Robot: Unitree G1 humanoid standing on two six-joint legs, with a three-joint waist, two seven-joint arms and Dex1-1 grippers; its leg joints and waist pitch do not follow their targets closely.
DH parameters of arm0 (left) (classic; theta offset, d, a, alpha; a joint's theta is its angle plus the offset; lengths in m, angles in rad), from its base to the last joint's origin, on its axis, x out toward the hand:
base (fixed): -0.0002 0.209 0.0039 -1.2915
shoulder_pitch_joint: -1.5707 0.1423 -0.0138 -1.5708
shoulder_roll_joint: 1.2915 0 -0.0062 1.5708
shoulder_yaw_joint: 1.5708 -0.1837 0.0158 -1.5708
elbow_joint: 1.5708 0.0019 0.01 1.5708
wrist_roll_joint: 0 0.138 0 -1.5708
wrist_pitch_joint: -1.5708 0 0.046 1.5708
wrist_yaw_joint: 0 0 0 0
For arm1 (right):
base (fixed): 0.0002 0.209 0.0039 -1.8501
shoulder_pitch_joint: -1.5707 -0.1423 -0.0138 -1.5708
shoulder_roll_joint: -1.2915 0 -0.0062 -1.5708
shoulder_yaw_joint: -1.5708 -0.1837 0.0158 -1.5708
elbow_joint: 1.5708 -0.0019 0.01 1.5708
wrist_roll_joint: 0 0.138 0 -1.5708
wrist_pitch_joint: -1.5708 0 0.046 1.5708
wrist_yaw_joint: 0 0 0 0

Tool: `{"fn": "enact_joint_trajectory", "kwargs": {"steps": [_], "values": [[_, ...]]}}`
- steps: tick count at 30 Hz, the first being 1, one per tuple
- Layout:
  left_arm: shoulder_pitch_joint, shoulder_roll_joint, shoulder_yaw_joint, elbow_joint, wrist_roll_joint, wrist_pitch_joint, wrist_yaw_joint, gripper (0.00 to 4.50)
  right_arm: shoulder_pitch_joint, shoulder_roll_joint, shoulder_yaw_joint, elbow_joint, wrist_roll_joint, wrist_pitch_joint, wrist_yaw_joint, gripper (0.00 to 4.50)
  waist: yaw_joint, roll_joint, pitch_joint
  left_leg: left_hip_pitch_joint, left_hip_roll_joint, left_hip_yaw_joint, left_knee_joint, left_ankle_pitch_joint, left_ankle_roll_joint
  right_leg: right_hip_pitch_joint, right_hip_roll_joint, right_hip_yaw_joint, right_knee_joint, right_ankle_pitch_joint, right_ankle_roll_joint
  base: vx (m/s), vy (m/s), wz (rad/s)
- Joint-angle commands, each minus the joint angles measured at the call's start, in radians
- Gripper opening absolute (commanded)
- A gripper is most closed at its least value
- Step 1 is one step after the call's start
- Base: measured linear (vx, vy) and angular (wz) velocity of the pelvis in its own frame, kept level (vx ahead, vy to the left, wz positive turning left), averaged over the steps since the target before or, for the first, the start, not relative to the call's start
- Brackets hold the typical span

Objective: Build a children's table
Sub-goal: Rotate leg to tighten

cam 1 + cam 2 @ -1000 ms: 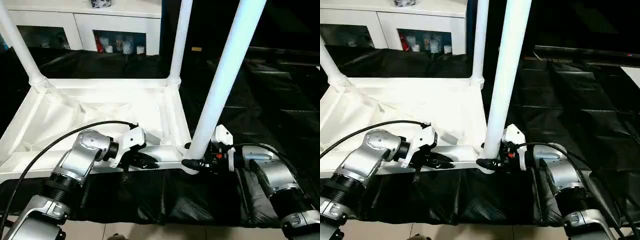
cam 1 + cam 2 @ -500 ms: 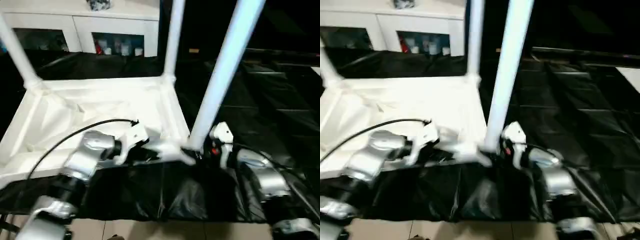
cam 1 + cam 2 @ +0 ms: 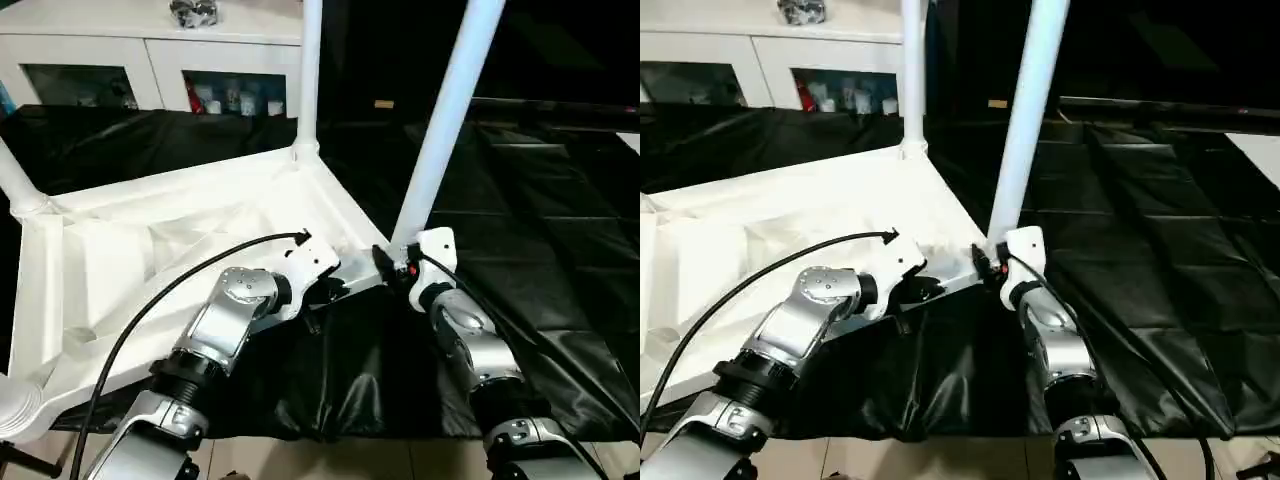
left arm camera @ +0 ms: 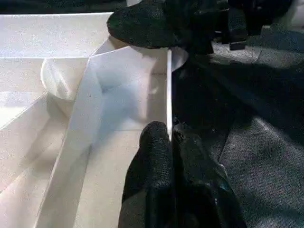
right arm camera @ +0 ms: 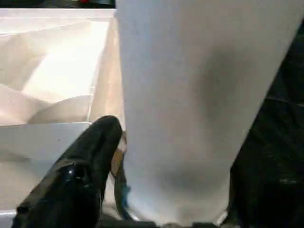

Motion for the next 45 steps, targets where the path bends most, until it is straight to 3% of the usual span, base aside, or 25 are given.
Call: {"fn": "enact_joint_trajectory", "kwargs": {"steps": [1,8,13,15,18,24,33,39,40,42,43,45], "values": [[0.018,-0.054,-0.069,0.008,-0.041,-0.037,-0.027,0.0,0.007,0.057,0.096,0.007,0.002,0.014,0.101,3.78,0.0,-0.015,-0.037,-0.004,0.022,-0.013,-0.071,-0.302,0.038,0.027,-0.042,0.027,-0.078,-0.367,-0.123,0.0,0.0,0.0],[0.035,0.078,-0.066,-0.017,-0.047,-0.087,-0.163,0.0,0.046,-0.099,0.158,-0.082,0.032,-0.01,0.414,3.99,0.005,-0.017,-0.04,-0.001,0.024,-0.007,-0.064,-0.272,0.059,0.029,-0.041,0.028,-0.073,-0.315,-0.154,0.0,0.0,0.0],[0.044,0.142,-0.069,-0.04,-0.075,-0.121,-0.281,0.0,0.068,-0.177,0.184,-0.164,0.07,0.019,0.608,3.99,0.006,-0.014,-0.044,-0.002,0.026,-0.006,-0.059,-0.203,0.078,0.037,-0.036,0.025,-0.054,-0.174,-0.205,0.0,0.0,0.0],[0.046,0.16,-0.066,-0.053,-0.093,-0.117,-0.326,0.0,0.071,-0.201,0.192,-0.191,0.089,0.038,0.671,3.99,0.007,-0.014,-0.045,0.0,0.027,-0.003,-0.054,-0.178,0.099,0.037,-0.034,0.025,-0.046,-0.104,-0.232,0.0,0.0,0.0],[0.046,0.192,-0.073,-0.06,-0.104,-0.132,-0.377,0.0,0.075,-0.24,0.221,-0.224,0.109,0.066,0.768,3.84,0.007,-0.013,-0.043,-0.002,0.028,-0.002,-0.053,-0.158,0.108,0.04,-0.033,0.023,-0.042,-0.079,-0.253,0.0,0.0,0.0],[0.035,0.241,-0.08,-0.047,-0.118,-0.165,-0.438,0.0,0.072,-0.28,0.274,-0.254,0.111,0.096,0.896,3.4,0.012,-0.014,-0.038,0.0,0.031,-0.001,-0.055,-0.199,0.082,0.038,-0.036,0.023,-0.045,-0.143,-0.249,0.0,0.0,0.0],[0.044,0.26,-0.072,-0.051,-0.13,-0.169,-0.463,0.0,0.083,-0.267,0.283,-0.287,0.131,0.135,0.91,2.79,0.013,-0.017,-0.035,0.0,0.03,-0.003,-0.058,-0.213,0.058,0.038,-0.037,0.025,-0.045,-0.169,-0.241,0.0,0.0,0.0],[0.051,0.239,-0.061,-0.052,-0.134,-0.148,-0.418,0.0,0.131,-0.227,0.249,-0.307,0.139,0.157,0.828,2.62,0.013,-0.016,-0.033,0.001,0.03,-0.003,-0.058,-0.213,0.053,0.038,-0.038,0.026,-0.046,-0.158,-0.243,0.0,0.0,0.0],[0.049,0.229,-0.058,-0.049,-0.128,-0.139,-0.397,0.0,0.14,-0.215,0.241,-0.303,0.132,0.155,0.794,2.62,0.014,-0.014,-0.033,0.002,0.03,-0.004,-0.059,-0.225,0.05,0.037,-0.039,0.026,-0.047,-0.173,-0.241,0.0,0.0,0.0],[0.044,0.202,-0.058,-0.041,-0.113,-0.124,-0.348,0.0,0.146,-0.177,0.217,-0.268,0.106,0.144,0.684,2.6,0.008,-0.015,-0.027,0.006,0.03,-0.008,-0.067,-0.294,0.026,0.032,-0.042,0.028,-0.061,-0.289,-0.215,0.0,0.0,0.0],[0.043,0.195,-0.058,-0.041,-0.111,-0.119,-0.338,0.0,0.146,-0.169,0.212,-0.26,0.102,0.144,0.662,2.6,0.008,-0.01,-0.026,0.009,0.03,-0.009,-0.068,-0.314,0.018,0.029,-0.044,0.029,-0.065,-0.319,-0.208,0.0,0.0,0.0],[0.04,0.167,-0.063,-0.039,-0.104,-0.101,-0.304,0.0,0.143,-0.141,0.196,-0.232,0.082,0.14,0.578,2.59,0.002,-0.011,-0.024,0.009,0.028,-0.016,-0.074,-0.369,-0.004,0.027,-0.045,0.028,-0.075,-0.431,-0.168,-0.05,0.002,-0.02]]}}
